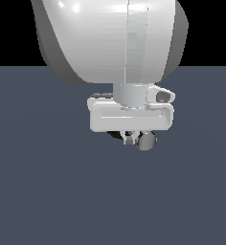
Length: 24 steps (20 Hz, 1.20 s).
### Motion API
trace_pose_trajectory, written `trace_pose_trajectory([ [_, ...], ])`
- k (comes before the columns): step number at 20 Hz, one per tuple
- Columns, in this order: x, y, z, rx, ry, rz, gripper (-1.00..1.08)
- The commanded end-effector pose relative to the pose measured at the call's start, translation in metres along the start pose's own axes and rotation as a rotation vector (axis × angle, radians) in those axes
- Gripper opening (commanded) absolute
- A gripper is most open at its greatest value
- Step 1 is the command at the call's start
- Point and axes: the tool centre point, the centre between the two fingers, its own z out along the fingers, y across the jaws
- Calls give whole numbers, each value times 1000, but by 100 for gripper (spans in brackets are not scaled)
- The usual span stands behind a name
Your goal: Turn on the faucet by rotating a designated handle.
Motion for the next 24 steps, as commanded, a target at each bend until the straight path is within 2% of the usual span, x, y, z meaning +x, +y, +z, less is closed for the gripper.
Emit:
trace_pose_trajectory([
  [1,7,25,-1,-5,14,21,-100],
  [18,13,106,0,-5,14,21,-100],
  [19,13,106,0,-5,14,21,-100],
  [20,15,89,0,-1,12,-5,-100],
  [24,26,100,-1,-2,12,-3,-100],
])
